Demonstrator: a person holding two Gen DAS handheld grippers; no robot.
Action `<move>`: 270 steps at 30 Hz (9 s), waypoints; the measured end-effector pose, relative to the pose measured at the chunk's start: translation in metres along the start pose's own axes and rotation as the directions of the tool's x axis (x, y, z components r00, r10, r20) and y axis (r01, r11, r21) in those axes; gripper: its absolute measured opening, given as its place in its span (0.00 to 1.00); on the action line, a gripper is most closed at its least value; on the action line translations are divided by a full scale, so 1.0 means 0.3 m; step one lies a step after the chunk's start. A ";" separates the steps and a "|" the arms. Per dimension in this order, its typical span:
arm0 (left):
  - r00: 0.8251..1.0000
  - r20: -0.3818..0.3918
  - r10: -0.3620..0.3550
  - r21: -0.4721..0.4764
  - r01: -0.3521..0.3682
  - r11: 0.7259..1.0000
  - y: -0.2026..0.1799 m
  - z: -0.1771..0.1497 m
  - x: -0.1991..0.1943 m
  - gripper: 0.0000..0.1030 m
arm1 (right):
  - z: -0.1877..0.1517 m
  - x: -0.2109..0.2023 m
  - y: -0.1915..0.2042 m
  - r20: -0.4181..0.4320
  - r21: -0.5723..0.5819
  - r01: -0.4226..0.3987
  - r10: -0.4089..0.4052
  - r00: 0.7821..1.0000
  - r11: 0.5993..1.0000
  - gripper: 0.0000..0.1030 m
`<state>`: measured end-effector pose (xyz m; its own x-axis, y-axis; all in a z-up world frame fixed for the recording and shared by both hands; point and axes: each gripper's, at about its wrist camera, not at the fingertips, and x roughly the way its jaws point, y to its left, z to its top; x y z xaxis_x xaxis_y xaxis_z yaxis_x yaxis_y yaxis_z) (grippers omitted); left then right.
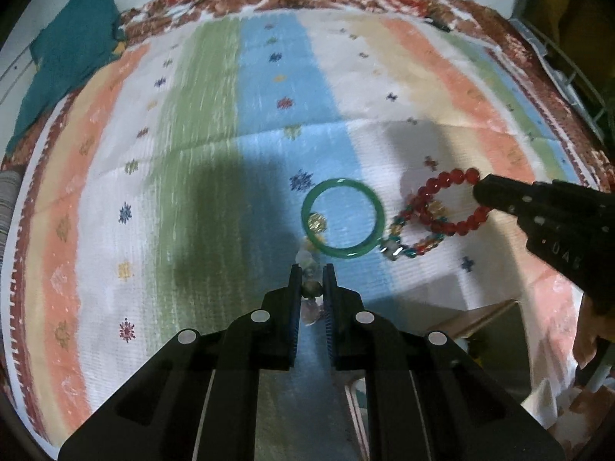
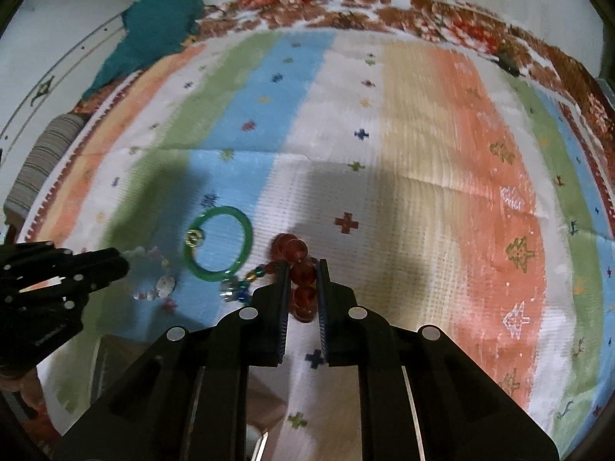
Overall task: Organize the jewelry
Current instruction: 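Grasp and lift pink-white bracelet with left tool while right tool lifts red bead bracelet, then carry pink-white bracelet with left tool while right tool carries red bracelet over tin, then open both tools to drop the two bracelets into the silver tin, then move left tool to green jade bangle while right tool moves to multicolor bead bracelet, then close left tool on jade bangle rim while right tool closes on multicolor bracelet, then lift jade bangle with left tool while right tool lifts multicolor bracelet toward tin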
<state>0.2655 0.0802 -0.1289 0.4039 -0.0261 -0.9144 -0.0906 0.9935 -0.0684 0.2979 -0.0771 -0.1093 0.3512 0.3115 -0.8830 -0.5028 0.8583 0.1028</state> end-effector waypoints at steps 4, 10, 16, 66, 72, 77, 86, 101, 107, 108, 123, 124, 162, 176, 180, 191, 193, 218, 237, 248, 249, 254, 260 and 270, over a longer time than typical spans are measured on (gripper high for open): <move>0.999 0.040 -0.009 0.005 0.009 1.000 -0.022 -0.002 -0.048 0.10 | -0.009 -0.041 -0.002 0.025 0.003 -0.002 0.002 1.000 1.000 0.14; 0.996 0.085 -0.024 0.013 0.023 1.000 -0.030 -0.003 -0.107 0.10 | -0.012 -0.112 0.004 0.071 0.001 -0.011 0.011 0.997 1.000 0.14; 0.990 0.129 -0.056 0.000 0.056 0.998 -0.027 -0.004 -0.172 0.10 | -0.012 -0.178 0.008 0.118 0.005 -0.022 0.021 0.993 1.000 0.14; 0.941 0.294 -0.167 0.117 0.138 0.984 -0.172 -0.194 -0.489 0.10 | -0.251 -0.511 0.157 0.287 -0.116 0.005 0.029 0.958 0.993 0.14; 0.943 0.285 -0.170 0.128 0.138 0.982 -0.192 -0.228 -0.491 0.10 | -0.283 -0.517 0.175 0.273 -0.126 -0.020 0.054 0.960 0.992 0.14; 0.953 0.252 -0.168 0.094 0.149 0.984 -0.178 -0.237 -0.480 0.12 | -0.287 -0.515 0.171 0.253 -0.106 -0.045 0.071 0.965 0.993 0.15; 0.962 0.245 -0.124 0.021 0.123 0.992 -0.110 -0.227 -0.466 0.29 | -0.266 -0.493 0.094 0.224 -0.042 -0.014 0.023 0.974 0.999 0.41; 0.969 0.231 -0.088 -0.011 0.093 0.996 -0.080 -0.203 -0.432 0.55 | -0.237 -0.460 0.053 0.208 -0.024 0.012 -0.007 0.978 1.000 0.62; 0.975 0.214 -0.064 -0.031 0.072 0.997 -0.059 -0.182 -0.401 0.61 | -0.223 -0.443 0.040 0.194 -0.020 0.010 -0.006 0.981 1.000 0.65; 0.976 0.211 -0.060 -0.034 0.069 0.997 -0.055 -0.179 -0.396 0.62 | -0.222 -0.441 0.038 0.192 -0.019 0.009 -0.005 0.981 1.000 0.66; 0.983 0.182 0.002 -0.048 0.006 0.999 -0.043 -0.118 -0.324 0.76 | -0.172 -0.393 0.007 0.168 0.010 0.019 -0.020 0.986 1.000 0.74; 0.983 0.181 0.004 -0.050 0.005 0.999 -0.042 -0.112 -0.318 0.76 | -0.167 -0.388 0.004 0.168 0.012 0.019 -0.021 0.986 1.000 0.74; 0.997 0.015 0.070 -0.047 -0.069 0.996 0.025 0.023 -0.005 0.76 | -0.049 -0.070 -0.046 -0.018 0.010 0.061 -0.061 0.998 0.998 0.75; 0.996 -0.065 0.061 -0.041 -0.064 0.997 0.040 0.054 0.131 0.76 | -0.025 0.014 -0.053 -0.067 0.004 0.055 -0.054 0.996 0.999 0.75; 0.996 -0.077 0.052 -0.044 -0.056 0.997 0.039 0.065 0.161 0.76 | -0.018 0.045 -0.063 -0.083 0.015 0.054 -0.053 0.995 0.998 0.75; 0.994 -0.105 0.043 -0.061 -0.049 0.997 0.054 0.088 0.227 0.76 | -0.015 0.136 -0.091 -0.134 0.042 0.046 -0.040 0.990 0.998 0.75; 0.993 -0.106 0.044 -0.063 -0.051 0.997 0.054 0.091 0.234 0.76 | -0.010 0.146 -0.087 -0.136 0.036 0.046 -0.040 0.990 0.998 0.75; 0.988 -0.132 0.084 -0.032 -0.089 0.995 0.080 0.069 0.294 0.30 | -0.001 0.260 -0.041 -0.169 -0.078 0.092 -0.104 0.980 0.993 0.13; 0.991 -0.089 0.097 -0.083 -0.104 0.991 0.168 0.060 0.209 0.07 | 0.022 0.142 0.005 -0.075 -0.108 0.091 -0.100 0.992 0.990 0.10; 0.996 -0.031 0.087 -0.077 -0.089 0.993 0.140 0.062 0.104 0.07 | 0.022 0.067 0.006 -0.019 -0.095 0.101 -0.103 0.994 0.990 0.10; 0.996 -0.024 0.089 -0.077 -0.090 0.993 0.136 0.065 0.095 0.07 | 0.020 0.063 0.004 -0.017 -0.093 0.102 -0.104 0.994 0.990 0.10; 0.996 -0.001 0.085 -0.067 -0.085 0.994 0.110 0.061 0.054 0.07 | 0.001 0.036 -0.002 -0.005 -0.086 0.102 -0.103 0.995 0.991 0.10; 0.996 0.035 0.077 -0.065 -0.075 0.995 0.090 0.061 -0.001 0.07 | -0.004 -0.027 -0.002 0.036 -0.066 0.103 -0.101 0.994 0.992 0.10; 0.993 0.105 0.057 -0.051 -0.052 0.997 0.041 0.056 -0.111 0.07 | -0.004 -0.127 0.004 0.103 -0.055 0.107 -0.101 0.990 0.993 0.10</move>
<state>0.2662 0.0951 -0.0925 0.4917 0.0422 -0.8697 -0.1574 0.9867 -0.0411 0.2829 -0.0884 -0.0762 0.4796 0.2638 -0.8369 -0.5052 0.8628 -0.0175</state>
